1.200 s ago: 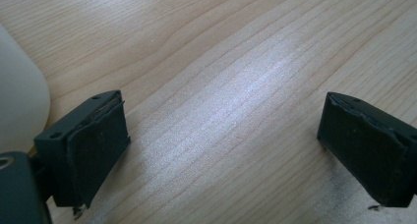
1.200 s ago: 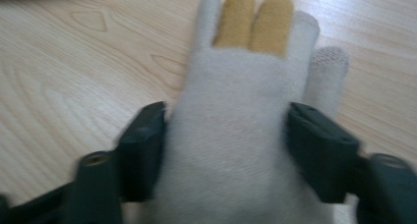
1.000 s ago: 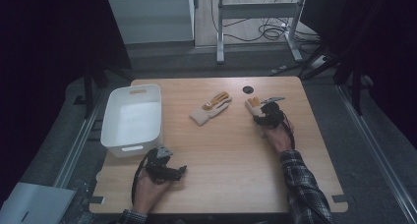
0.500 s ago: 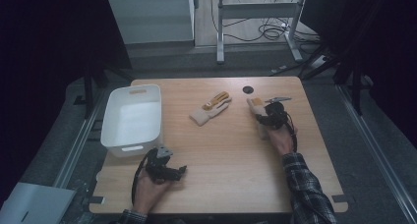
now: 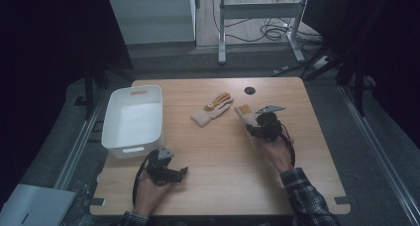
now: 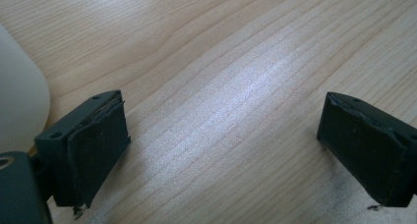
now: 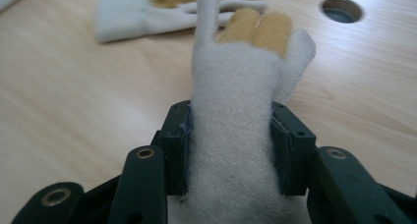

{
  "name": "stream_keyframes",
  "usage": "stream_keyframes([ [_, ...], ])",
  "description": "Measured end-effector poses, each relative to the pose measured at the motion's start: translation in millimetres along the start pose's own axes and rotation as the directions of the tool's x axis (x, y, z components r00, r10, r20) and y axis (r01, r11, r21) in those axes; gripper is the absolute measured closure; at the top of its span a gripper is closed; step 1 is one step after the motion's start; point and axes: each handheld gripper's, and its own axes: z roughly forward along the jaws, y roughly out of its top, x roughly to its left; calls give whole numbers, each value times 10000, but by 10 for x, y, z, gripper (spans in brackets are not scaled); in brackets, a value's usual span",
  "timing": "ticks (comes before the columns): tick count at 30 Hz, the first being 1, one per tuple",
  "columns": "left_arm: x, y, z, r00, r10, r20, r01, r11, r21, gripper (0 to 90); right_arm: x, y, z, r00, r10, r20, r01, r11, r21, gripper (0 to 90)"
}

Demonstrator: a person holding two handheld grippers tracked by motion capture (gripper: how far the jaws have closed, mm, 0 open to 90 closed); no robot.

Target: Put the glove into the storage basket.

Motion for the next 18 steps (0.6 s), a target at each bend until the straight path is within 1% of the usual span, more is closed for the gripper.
stream_keyframes([
  [1, 0, 0, 0, 10000, -3, 2, 3, 10000, 0, 52, 64, -10, -19, 9999, -81, -66, 81, 10000, -15, 566],
  [2, -1, 0, 0, 10000, -8, -5, 8, 10000, 0, 52, 188, -38, -50, 9995, -254, -174, 254, 9997, 7, 565],
  [3, -1, 0, 1, 10000, -7, -1, 7, 10000, -5, 52, 188, -38, -50, 9995, -254, -174, 254, 9997, 7, 565],
  [4, -1, 0, 1, 10000, -7, -1, 7, 10000, -5, 52, 230, -52, -57, 9993, -301, -239, 301, 9995, -15, 564],
  [6, 0, 0, 0, 10000, -6, -1, 6, 10000, -2, 52, 357, -100, -60, 9985, -391, -391, 391, 9992, -5, 561],
  [8, 0, 0, 0, 10000, -4, -5, 4, 10000, 1, 52, 447, -143, -42, 9977, -470, -483, 473, 9989, 51, 560],
  [10, -1, 0, 0, 10000, -6, -5, 6, 10000, -1, 52, 562, -224, 24, 9967, -607, -541, 615, 9980, 126, 556],
  [11, 0, 0, 0, 10000, -3, -5, 3, 10000, 1, 52, 562, -224, 24, 9967, -607, -541, 615, 9980, 126, 556],
  [14, -3, 0, 2, 10000, -39, -4, 38, 10000, -32, 51, 630, -313, 125, 9962, -608, -625, 627, 9976, 300, 539],
  [18, -3, -1, 1, 10000, -42, -7, 42, 10000, -33, 52, 669, -441, 256, 9954, -657, -702, 703, 9954, 652, 478],
])
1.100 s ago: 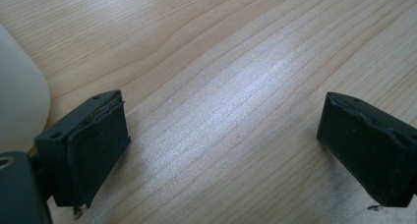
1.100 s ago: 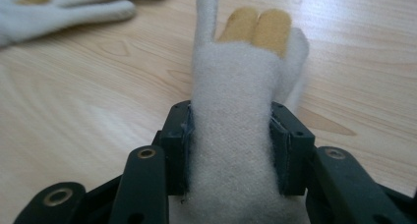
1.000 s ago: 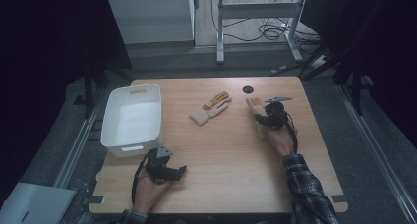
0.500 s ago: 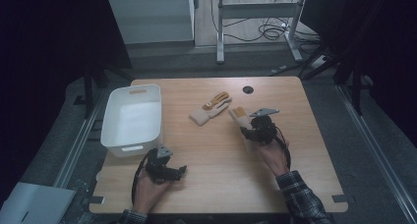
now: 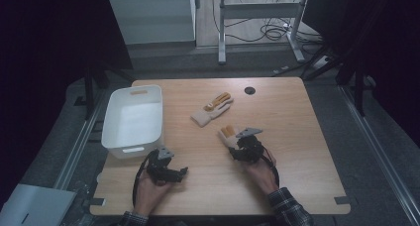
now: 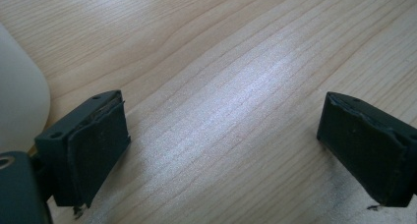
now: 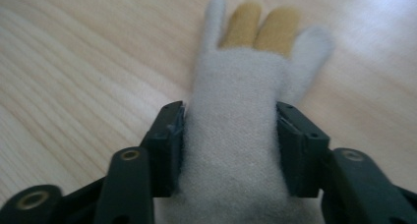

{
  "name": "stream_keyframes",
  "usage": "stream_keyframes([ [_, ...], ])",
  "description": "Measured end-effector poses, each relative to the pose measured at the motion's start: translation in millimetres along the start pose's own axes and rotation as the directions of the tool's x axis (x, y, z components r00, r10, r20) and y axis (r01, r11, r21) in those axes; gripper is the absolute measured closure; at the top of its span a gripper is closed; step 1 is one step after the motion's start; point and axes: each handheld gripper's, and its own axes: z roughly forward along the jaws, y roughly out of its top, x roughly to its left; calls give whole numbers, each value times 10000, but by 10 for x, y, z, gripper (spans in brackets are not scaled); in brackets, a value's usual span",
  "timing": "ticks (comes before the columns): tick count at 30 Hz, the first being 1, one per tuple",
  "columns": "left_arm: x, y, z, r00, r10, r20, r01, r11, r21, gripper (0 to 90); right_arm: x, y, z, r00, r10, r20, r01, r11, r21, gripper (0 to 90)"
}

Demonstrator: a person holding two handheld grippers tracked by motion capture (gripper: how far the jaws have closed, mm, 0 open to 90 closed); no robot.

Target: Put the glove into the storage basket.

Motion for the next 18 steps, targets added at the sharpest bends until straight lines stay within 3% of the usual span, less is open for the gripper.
stream_keyframes([
  [5, 0, 0, 0, 10000, 1, 2, -1, 10000, -1, 52, -6, 36, -61, 9999, 56, -140, -58, 9999, -129, 375],
  [11, 1, 0, 0, 10000, 17, -8, -17, 10000, -2, 52, -133, 145, -335, 10000, -95, 2, 95, 9985, -531, 378],
  [14, 0, 0, 0, 10000, -1, 2, 1, 10000, -1, 52, -264, 92, -419, 10000, -29, 92, 33, 9990, -451, 513],
  [18, 0, 0, 0, 10000, 1, -1, -1, 10000, -1, 52, -454, -113, -478, 9997, 185, 135, -183, 9997, -142, 733],
])
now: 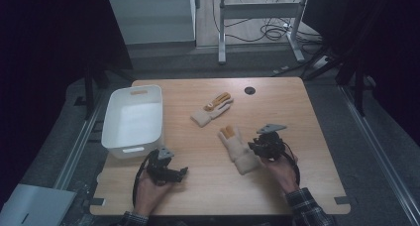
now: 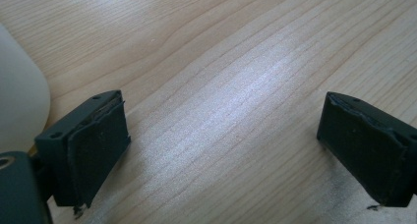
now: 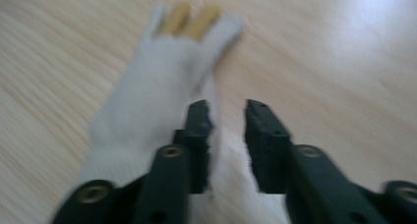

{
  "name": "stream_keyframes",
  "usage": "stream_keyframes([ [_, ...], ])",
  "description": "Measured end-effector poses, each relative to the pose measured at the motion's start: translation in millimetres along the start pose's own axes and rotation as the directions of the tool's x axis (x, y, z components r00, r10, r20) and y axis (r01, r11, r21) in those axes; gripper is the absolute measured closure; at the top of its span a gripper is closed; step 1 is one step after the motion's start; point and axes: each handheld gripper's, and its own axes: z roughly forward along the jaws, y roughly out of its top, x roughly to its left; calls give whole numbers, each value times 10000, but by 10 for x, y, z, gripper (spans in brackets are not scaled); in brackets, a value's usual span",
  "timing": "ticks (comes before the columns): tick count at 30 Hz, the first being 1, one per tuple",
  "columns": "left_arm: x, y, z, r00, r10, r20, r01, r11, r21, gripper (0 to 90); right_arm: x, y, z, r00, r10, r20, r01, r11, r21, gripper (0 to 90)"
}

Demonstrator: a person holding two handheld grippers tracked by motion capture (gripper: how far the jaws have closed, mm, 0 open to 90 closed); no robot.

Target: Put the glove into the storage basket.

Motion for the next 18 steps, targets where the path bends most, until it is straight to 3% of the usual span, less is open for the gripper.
stream_keyframes([
  [3, 0, 0, 0, 10000, -1, 0, 1, 10000, -4, 52, -72, -168, -25, 9996, 209, -186, -207, 9997, 109, 793],
  [9, -1, -1, 0, 10000, -14, -4, 14, 10000, -9, 53, -79, -374, -66, 9995, 192, -244, -189, 9998, 101, 800],
  [18, 1, 0, 0, 10000, 20, -19, -20, 10000, -12, 53, 123, -475, -57, 9981, -240, -575, 250, 9996, 157, 764],
])
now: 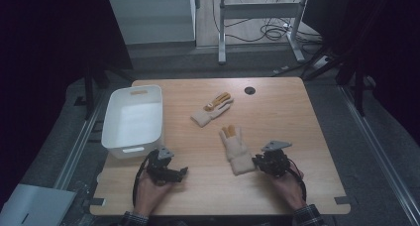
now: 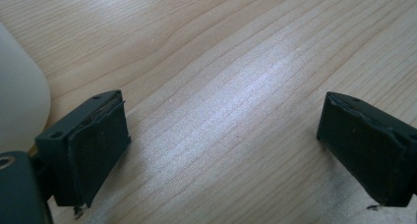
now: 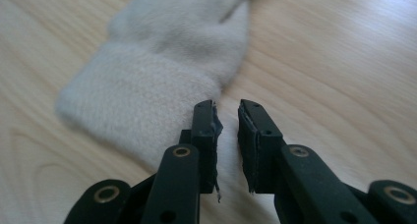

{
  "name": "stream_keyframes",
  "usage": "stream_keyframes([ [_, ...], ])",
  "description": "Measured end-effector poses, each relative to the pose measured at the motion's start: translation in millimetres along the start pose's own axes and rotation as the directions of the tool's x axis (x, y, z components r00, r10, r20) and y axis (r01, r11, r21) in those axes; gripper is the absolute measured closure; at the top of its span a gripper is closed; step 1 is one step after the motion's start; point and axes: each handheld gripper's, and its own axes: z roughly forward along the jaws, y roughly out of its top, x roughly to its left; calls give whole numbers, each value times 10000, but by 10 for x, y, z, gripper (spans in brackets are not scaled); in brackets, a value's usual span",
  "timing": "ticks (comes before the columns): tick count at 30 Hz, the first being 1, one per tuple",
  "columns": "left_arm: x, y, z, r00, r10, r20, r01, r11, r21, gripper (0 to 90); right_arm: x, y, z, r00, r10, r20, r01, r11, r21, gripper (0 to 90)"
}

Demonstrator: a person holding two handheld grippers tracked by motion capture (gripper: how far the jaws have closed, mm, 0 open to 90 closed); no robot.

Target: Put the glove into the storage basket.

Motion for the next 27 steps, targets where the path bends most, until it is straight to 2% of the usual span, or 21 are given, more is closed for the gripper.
stream_keyframes([
  [6, 0, 0, 0, 10000, -4, -2, 4, 10000, 0, 53, 184, 32, 52, 9991, -351, -219, 351, 9994, 13, 746],
  [9, -1, -1, 0, 10000, -8, -4, 8, 10000, -2, 54, 209, 46, 62, 9988, -469, -133, 469, 9989, 42, 746],
  [16, -3, -1, -1, 10000, -42, 3, 42, 10000, 0, 53, 56, 141, 31, 9999, -121, 33, 122, 9997, -215, 700],
  [24, -3, -1, -1, 10000, -39, 3, 39, 10000, 8, 53, -70, 499, 175, 9999, -118, -25, 117, 9993, -369, 637],
  [27, -3, -1, -1, 10000, -39, 4, 39, 10000, 9, 53, -97, 661, 244, 9998, -141, 120, 146, 9990, -421, 600],
])
